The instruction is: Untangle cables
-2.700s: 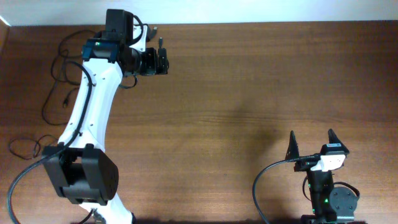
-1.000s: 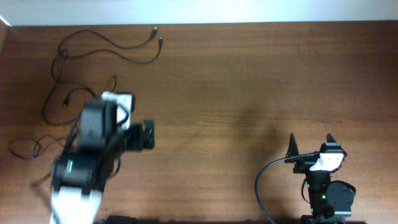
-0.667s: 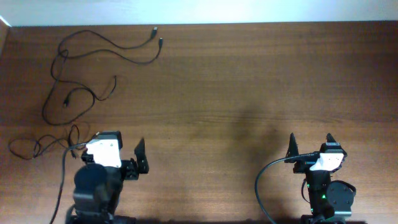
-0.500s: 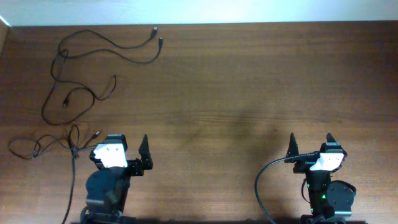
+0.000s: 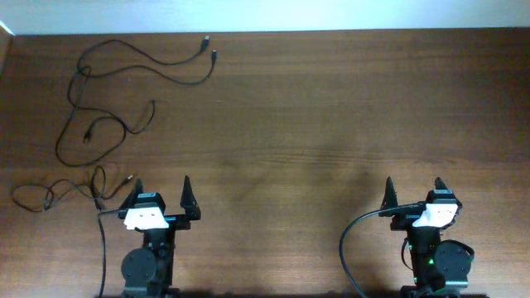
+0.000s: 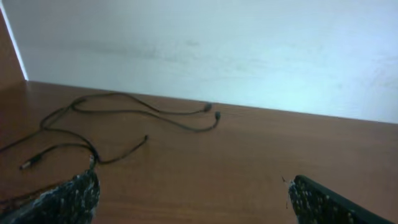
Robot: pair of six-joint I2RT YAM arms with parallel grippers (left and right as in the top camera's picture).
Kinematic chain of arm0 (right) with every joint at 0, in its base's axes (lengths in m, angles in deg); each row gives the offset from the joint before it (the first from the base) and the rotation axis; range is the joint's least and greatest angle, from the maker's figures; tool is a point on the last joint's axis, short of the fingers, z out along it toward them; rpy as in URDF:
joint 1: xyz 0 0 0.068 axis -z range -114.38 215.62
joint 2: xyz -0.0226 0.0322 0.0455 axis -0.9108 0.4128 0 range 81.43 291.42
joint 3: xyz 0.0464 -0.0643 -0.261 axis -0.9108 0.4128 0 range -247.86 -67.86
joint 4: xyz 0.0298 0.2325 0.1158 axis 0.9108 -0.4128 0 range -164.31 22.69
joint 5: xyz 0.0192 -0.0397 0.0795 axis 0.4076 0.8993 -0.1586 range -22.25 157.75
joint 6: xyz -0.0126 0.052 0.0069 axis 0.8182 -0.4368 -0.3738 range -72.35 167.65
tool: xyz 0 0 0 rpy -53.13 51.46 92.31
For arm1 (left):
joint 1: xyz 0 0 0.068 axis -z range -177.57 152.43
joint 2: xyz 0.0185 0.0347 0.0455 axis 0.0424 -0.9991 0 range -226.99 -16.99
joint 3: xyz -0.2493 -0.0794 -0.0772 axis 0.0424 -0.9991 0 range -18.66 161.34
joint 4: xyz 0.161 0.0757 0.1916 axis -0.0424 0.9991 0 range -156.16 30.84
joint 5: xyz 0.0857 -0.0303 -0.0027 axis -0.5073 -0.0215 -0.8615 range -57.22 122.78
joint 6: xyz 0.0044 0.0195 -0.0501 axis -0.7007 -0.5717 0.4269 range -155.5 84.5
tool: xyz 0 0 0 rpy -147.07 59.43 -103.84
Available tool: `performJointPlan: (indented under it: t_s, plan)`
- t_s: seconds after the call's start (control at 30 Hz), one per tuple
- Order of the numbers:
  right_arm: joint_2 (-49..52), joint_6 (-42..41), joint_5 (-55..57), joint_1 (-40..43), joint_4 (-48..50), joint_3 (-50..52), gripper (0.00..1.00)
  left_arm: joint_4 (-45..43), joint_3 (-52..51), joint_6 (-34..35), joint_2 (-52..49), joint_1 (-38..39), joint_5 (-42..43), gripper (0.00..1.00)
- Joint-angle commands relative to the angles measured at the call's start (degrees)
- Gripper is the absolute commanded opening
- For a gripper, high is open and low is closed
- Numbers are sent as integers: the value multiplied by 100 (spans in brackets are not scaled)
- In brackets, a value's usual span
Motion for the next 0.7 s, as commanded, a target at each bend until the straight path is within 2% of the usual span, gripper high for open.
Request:
performJointPlan:
  t_s: [0.0, 0.17, 0.67]
  plan:
    - [-42, -42, 31, 31, -33, 28, 99, 96, -33, -138, 57, -24, -330, 99]
    - [-42, -42, 31, 31, -33, 28, 99, 286, -33, -588, 57, -24, -420, 99]
    - [-42, -42, 31, 31, -33, 28, 98, 289, -33, -647, 57, -22, -361, 99]
